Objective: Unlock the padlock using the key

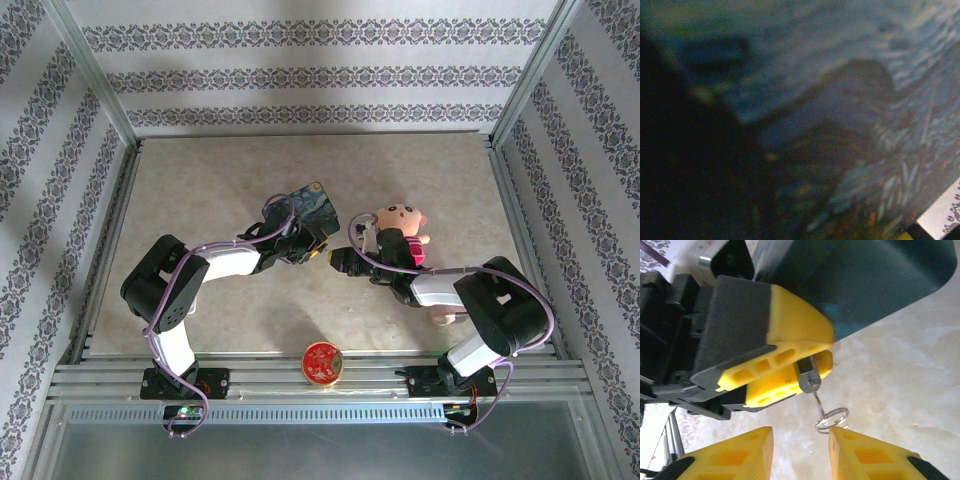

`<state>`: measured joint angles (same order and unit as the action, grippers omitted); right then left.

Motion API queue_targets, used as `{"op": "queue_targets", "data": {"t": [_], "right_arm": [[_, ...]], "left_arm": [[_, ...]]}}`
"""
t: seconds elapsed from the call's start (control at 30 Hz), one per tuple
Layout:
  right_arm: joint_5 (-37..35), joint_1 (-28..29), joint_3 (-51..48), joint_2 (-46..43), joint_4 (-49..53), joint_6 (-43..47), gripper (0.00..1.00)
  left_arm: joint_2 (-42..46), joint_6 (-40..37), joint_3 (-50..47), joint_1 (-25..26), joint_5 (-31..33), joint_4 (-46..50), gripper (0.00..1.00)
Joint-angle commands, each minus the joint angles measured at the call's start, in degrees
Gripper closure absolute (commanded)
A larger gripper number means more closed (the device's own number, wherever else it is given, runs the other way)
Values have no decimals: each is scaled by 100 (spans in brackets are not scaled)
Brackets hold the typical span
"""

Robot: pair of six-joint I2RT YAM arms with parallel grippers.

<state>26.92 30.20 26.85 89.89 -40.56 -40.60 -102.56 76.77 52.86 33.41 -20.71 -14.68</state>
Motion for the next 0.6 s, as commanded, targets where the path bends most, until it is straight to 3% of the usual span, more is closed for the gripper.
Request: {"op": "queue_targets", "data": {"t": [0.0, 0.23, 0.57], "right_arm": [[-99, 68, 141, 164, -145, -36, 66], [-81, 109, 225, 310, -192, -36, 68], [-108, 105, 363, 413, -190, 30, 80]], "left_arm": [[-364, 663, -189, 78, -900, 520, 100], [-373, 642, -171, 78, -926, 526, 100], [-371, 620, -153, 78, -981, 527, 100]]}}
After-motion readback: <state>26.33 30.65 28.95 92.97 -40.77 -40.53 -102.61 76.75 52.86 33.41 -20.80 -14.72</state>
